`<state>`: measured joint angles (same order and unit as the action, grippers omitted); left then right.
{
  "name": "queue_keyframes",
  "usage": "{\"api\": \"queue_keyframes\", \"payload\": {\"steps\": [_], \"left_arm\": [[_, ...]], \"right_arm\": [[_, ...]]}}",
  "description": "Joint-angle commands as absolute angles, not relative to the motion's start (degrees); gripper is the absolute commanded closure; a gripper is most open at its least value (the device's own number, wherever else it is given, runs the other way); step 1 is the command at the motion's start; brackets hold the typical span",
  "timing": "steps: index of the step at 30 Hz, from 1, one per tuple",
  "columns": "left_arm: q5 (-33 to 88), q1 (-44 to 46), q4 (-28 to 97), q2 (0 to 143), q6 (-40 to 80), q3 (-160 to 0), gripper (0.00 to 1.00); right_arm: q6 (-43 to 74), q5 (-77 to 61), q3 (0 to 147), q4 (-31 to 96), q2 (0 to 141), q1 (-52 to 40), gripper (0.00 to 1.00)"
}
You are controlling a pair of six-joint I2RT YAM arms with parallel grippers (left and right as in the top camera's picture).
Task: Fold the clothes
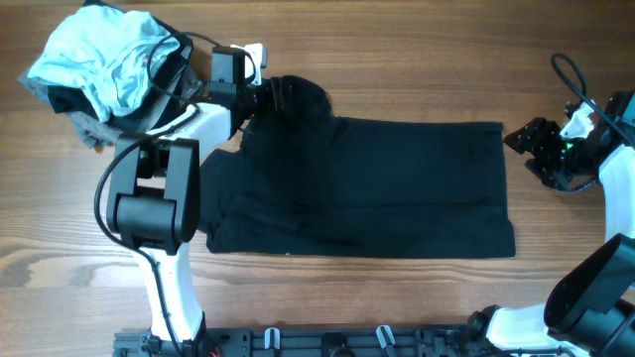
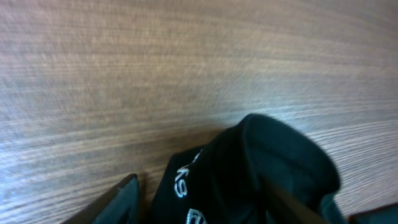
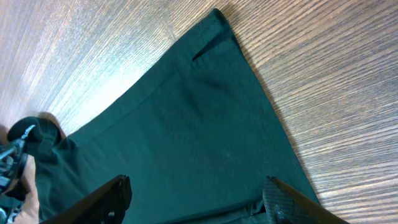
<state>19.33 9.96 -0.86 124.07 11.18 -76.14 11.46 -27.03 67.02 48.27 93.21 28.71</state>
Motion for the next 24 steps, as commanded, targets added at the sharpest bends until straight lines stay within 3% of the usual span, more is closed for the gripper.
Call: {"api": "queue_keyframes", "payload": {"steps": [1, 4, 5, 12, 24], "left_arm": [[18.8, 11.4, -2.0, 125.1, 10.9, -77.3, 0.57], [19.2, 11.9, -2.5, 124.7, 11.6, -77.3, 0.92], [19.3, 11.7, -2.4, 124.1, 13.1, -77.3, 0.96], [18.9, 9.8, 4.3, 113.0, 15.8, -77.3, 0.96], [17.0, 9.8, 22.2, 100.1, 15.2, -77.3, 0.96]], "right_arm": [[12.0, -28.3, 67.9, 48.0, 93.5, 28.8, 0.27], [12.0, -28.3, 67.9, 48.0, 93.5, 28.8, 0.28], [12.0, -28.3, 67.9, 48.0, 93.5, 28.8, 0.28], [10.2, -26.3, 67.0, 41.9, 93.5, 28.4, 0.46], [6.0, -21.4, 66.9, 24.2, 106.1, 23.2, 0.49]]}}
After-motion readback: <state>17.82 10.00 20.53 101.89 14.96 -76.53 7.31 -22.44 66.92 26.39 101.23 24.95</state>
